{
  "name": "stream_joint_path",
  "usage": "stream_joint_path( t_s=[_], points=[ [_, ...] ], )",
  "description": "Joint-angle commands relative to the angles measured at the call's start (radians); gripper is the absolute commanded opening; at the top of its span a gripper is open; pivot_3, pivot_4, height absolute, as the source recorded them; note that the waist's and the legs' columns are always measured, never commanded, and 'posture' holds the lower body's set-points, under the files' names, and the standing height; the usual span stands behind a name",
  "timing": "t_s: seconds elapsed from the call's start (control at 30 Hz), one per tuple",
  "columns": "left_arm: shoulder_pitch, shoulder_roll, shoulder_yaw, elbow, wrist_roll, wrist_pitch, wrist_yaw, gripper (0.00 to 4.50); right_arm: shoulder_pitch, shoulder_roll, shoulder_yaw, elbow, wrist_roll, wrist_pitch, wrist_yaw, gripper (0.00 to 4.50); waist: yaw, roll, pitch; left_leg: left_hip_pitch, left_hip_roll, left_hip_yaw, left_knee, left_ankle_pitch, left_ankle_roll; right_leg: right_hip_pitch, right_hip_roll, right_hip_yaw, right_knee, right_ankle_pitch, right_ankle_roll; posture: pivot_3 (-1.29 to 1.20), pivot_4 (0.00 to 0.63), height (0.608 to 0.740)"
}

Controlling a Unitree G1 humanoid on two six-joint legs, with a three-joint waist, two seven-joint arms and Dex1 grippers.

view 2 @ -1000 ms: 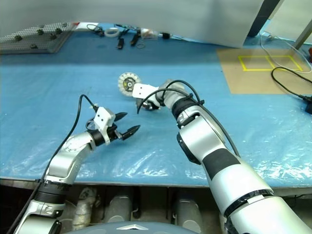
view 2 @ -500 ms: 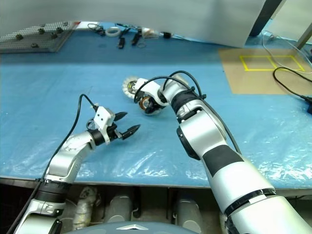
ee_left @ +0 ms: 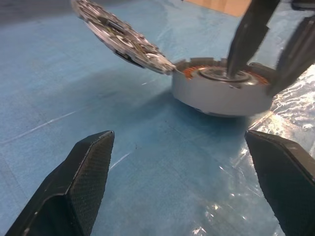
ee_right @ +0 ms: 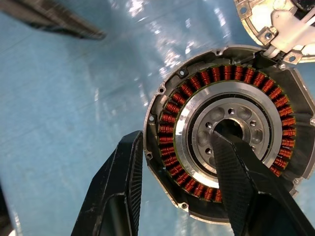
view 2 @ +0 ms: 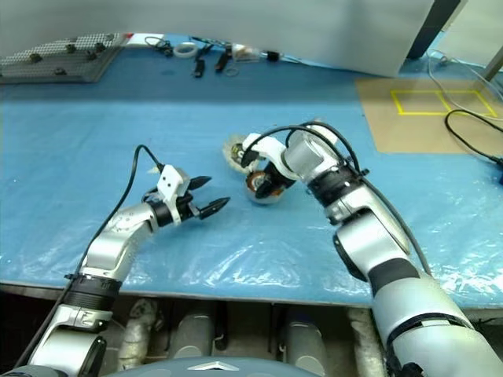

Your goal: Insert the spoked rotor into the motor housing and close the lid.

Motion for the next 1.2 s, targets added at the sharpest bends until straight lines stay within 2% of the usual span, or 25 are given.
stream_joint_path(
  t_s=[0.03, 0.23, 0.37, 0.6, 0.63, 0.73, 0.83, 1.0, 1.2],
  points=[
    [-0.013, 0.006, -0.001, -0.005, -0.002, -0.018, -0.017, 4.5, -0.019, 0.006, 0.048, -0.15, 0.095, 0.138, 0.019, 1.83, -0.002, 0.0, 0.0, 0.0, 0.0, 0.0, 0.0, 0.0, 0.0, 0.0, 0.0, 0.0, 0.0, 0.0, 0.0, 0.0, 0.15, 0.74],
    [0.0, 0.016, -0.002, -0.013, 0.002, -0.015, -0.03, 4.5, -0.05, 0.1, 0.091, -0.164, 0.217, 0.273, -0.084, 1.83, 0.003, 0.0, 0.0, 0.001, 0.0, 0.0, 0.0, 0.0, -0.003, 0.001, 0.001, 0.001, 0.0, -0.002, -0.004, 0.0, 0.15, 0.74],
    [0.017, 0.021, 0.005, -0.048, -0.006, 0.001, -0.025, 4.5, -0.053, 0.184, 0.096, -0.008, 0.235, 0.284, -0.206, 1.83, 0.0, 0.0, 0.0, 0.004, 0.0, 0.0, -0.001, 0.0, -0.006, 0.003, 0.001, 0.002, -0.001, -0.002, -0.004, 0.0, 0.15, 0.74],
    [0.06, 0.034, 0.02, -0.09, -0.008, 0.012, -0.013, 4.5, -0.09, 0.331, 0.032, 0.231, 0.28, 0.306, -0.376, 1.83, -0.003, -0.001, -0.001, 0.043, -0.004, 0.002, -0.022, 0.001, -0.011, 0.032, 0.002, 0.009, -0.009, -0.006, -0.005, 0.0, 0.15, 0.74],
    [0.062, 0.035, 0.022, -0.094, -0.01, 0.014, -0.012, 4.5, -0.095, 0.353, 0.002, 0.27, 0.278, 0.299, -0.416, 1.83, -0.003, -0.001, -0.001, 0.047, -0.004, 0.002, -0.025, 0.001, -0.011, 0.034, 0.002, 0.01, -0.009, -0.01, 0.0, 0.0, 0.15, 0.74],
    [0.071, 0.041, 0.03, -0.115, -0.018, 0.025, -0.009, 4.5, -0.101, 0.396, -0.078, 0.372, 0.27, 0.282, -0.53, 1.83, -0.008, -0.003, -0.002, 0.053, -0.004, 0.002, -0.031, 0.001, -0.013, 0.035, 0.004, 0.012, -0.009, -0.011, 0.0, 0.0, 0.15, 0.74],
    [0.077, 0.048, 0.038, -0.126, -0.021, 0.032, -0.014, 4.5, -0.103, 0.398, -0.086, 0.396, 0.28, 0.276, -0.563, 1.83, -0.012, -0.002, -0.004, 0.056, -0.004, 0.002, -0.032, 0.001, -0.014, 0.036, 0.005, 0.012, -0.009, -0.012, -0.001, 0.0, 0.15, 0.74],
    [0.076, 0.065, 0.049, -0.126, -0.027, 0.036, -0.032, 4.5, -0.092, 0.347, 0.019, 0.33, 0.315, 0.269, -0.51, 1.83, -0.014, -0.002, -0.004, 0.057, -0.004, 0.002, -0.032, 0.001, -0.014, 0.038, 0.005, 0.013, -0.009, -0.012, -0.001, 0.0, 0.15, 0.74],
    [0.094, 0.176, 0.107, -0.125, -0.062, -0.008, -0.145, 4.5, -0.09, 0.293, 0.102, 0.271, 0.345, 0.232, -0.471, 1.83, -0.016, -0.002, -0.004, 0.055, -0.004, 0.002, -0.032, 0.001, -0.014, 0.035, 0.006, 0.013, -0.009, -0.012, -0.001, 0.0, 0.15, 0.74]
  ],
)
